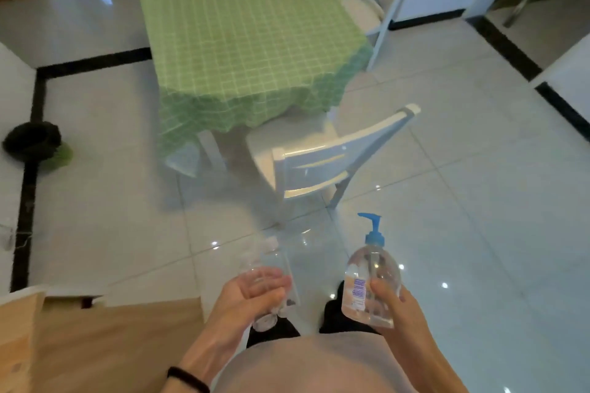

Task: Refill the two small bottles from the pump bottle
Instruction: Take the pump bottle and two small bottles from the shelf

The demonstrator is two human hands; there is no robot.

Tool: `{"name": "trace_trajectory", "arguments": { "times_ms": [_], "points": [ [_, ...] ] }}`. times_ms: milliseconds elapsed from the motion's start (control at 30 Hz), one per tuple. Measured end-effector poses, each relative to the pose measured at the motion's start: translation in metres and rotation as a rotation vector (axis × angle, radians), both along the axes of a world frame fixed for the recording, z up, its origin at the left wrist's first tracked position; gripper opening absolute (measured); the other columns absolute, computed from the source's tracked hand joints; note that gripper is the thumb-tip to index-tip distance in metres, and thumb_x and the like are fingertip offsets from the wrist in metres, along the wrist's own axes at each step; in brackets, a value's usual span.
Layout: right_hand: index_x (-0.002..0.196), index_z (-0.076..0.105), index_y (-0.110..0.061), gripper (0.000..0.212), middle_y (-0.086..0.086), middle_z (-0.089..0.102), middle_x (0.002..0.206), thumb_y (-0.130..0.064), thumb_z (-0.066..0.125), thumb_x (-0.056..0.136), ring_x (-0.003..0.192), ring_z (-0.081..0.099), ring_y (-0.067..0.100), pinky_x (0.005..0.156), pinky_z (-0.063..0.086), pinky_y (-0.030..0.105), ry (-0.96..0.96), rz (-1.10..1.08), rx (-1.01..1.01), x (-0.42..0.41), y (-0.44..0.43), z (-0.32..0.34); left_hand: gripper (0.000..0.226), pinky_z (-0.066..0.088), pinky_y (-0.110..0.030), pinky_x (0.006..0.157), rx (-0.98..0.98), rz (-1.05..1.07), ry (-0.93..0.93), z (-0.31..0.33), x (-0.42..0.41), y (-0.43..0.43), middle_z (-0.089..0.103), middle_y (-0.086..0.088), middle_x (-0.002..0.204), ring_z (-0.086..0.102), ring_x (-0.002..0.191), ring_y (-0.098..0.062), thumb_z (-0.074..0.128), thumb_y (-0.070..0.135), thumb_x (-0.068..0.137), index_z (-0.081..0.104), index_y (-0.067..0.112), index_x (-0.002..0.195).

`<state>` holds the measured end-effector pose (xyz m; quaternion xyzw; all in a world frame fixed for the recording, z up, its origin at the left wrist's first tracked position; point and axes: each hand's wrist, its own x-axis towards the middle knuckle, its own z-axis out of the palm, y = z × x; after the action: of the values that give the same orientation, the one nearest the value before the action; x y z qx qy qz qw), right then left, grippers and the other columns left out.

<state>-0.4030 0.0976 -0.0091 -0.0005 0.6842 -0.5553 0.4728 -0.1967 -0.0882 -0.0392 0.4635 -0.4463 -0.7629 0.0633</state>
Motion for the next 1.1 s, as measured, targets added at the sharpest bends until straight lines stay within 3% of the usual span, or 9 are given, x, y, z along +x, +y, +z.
{"name": "trace_trajectory", "arguments": {
  "times_ms": [133, 233, 300, 433, 533, 633, 800, 933, 1100],
  "points": [
    [0.127, 0.072, -0.024, 0.080, 0.009, 0.082, 0.112, -0.062, 0.082, 0.057, 0.104, 0.079, 0.030, 0.103, 0.056, 0.059, -0.011, -0.168, 0.068, -0.050, 0.053, -0.006, 0.058, 0.063, -0.024, 0.082, -0.015, -0.220, 0.006, 0.002, -0.097, 0.019, 0.083, -0.012, 0.115, 0.079, 0.112, -0.024, 0.093, 0.016, 0.066, 0.072, 0.003, 0.119],
    [0.130, 0.068, -0.031, 0.083, 0.003, 0.082, 0.110, -0.065, 0.081, 0.055, 0.101, 0.080, 0.025, 0.101, 0.058, 0.056, -0.003, -0.295, 0.104, -0.097, 0.093, -0.010, 0.055, 0.059, -0.027, 0.087, -0.022, -0.380, -0.002, 0.003, -0.176, 0.047, 0.083, -0.006, 0.117, 0.078, 0.114, -0.019, 0.088, 0.021, 0.071, 0.071, 0.007, 0.121],
    [0.134, 0.065, -0.037, 0.082, 0.000, 0.082, 0.113, -0.067, 0.079, 0.058, 0.100, 0.080, 0.021, 0.099, 0.058, 0.054, -0.004, -0.336, 0.106, -0.128, 0.117, -0.006, 0.055, 0.060, -0.023, 0.081, -0.024, -0.462, -0.010, 0.004, -0.227, 0.067, 0.083, -0.003, 0.117, 0.079, 0.113, -0.018, 0.087, 0.022, 0.070, 0.071, 0.009, 0.121],
    [0.139, 0.061, -0.044, 0.076, -0.003, 0.080, 0.120, -0.063, 0.080, 0.067, 0.103, 0.080, 0.020, 0.104, 0.055, 0.058, -0.010, -0.422, 0.123, -0.189, 0.156, 0.003, 0.060, 0.062, -0.021, 0.079, -0.031, -0.590, -0.008, 0.010, -0.312, 0.101, 0.083, -0.002, 0.117, 0.079, 0.110, -0.017, 0.097, 0.024, 0.070, 0.072, 0.010, 0.122],
    [0.138, 0.063, -0.032, 0.052, 0.000, 0.082, 0.113, -0.043, 0.078, 0.090, 0.099, 0.080, 0.018, 0.099, 0.060, 0.049, -0.004, -0.452, 0.157, -0.232, 0.172, 0.003, 0.059, 0.064, -0.023, 0.080, -0.025, -0.597, -0.024, 0.012, -0.359, 0.112, 0.083, -0.004, 0.115, 0.079, 0.110, -0.021, 0.098, 0.020, 0.069, 0.073, 0.009, 0.121],
    [0.135, 0.063, -0.027, 0.043, 0.004, 0.080, 0.114, -0.037, 0.074, 0.095, 0.099, 0.079, 0.021, 0.094, 0.060, 0.045, -0.011, -0.472, 0.201, -0.273, 0.174, 0.004, 0.058, 0.064, -0.024, 0.079, -0.025, -0.600, -0.031, 0.017, -0.398, 0.110, 0.084, -0.008, 0.113, 0.080, 0.107, -0.023, 0.096, 0.019, 0.067, 0.073, 0.008, 0.119],
    [0.139, 0.059, -0.022, 0.045, 0.011, 0.073, 0.124, -0.032, 0.072, 0.097, 0.112, 0.072, 0.029, 0.104, 0.056, 0.053, -0.029, -0.440, 0.231, -0.349, 0.147, -0.001, 0.041, 0.063, -0.017, 0.073, 0.005, -0.556, -0.064, 0.010, -0.459, 0.080, 0.084, -0.008, 0.111, 0.081, 0.101, -0.017, 0.085, 0.006, 0.082, 0.074, 0.005, 0.121],
    [0.136, 0.060, -0.026, 0.045, 0.007, 0.074, 0.122, -0.032, 0.075, 0.094, 0.112, 0.071, 0.026, 0.089, 0.059, 0.041, -0.049, -0.408, 0.202, -0.420, 0.107, -0.007, 0.049, 0.064, -0.019, 0.074, 0.014, -0.501, -0.067, 0.001, -0.516, 0.047, 0.084, -0.005, 0.113, 0.081, 0.102, -0.014, 0.088, 0.013, 0.076, 0.074, 0.009, 0.123],
    [0.136, 0.061, -0.023, 0.045, 0.008, 0.075, 0.121, -0.027, 0.076, 0.094, 0.109, 0.074, 0.026, 0.075, 0.059, 0.034, -0.046, -0.367, 0.182, -0.515, 0.050, -0.010, 0.040, 0.062, -0.016, 0.070, 0.048, -0.446, -0.049, -0.004, -0.604, -0.001, 0.084, -0.009, 0.112, 0.082, 0.099, -0.015, 0.085, 0.002, 0.083, 0.074, 0.005, 0.120]
  ]
}}
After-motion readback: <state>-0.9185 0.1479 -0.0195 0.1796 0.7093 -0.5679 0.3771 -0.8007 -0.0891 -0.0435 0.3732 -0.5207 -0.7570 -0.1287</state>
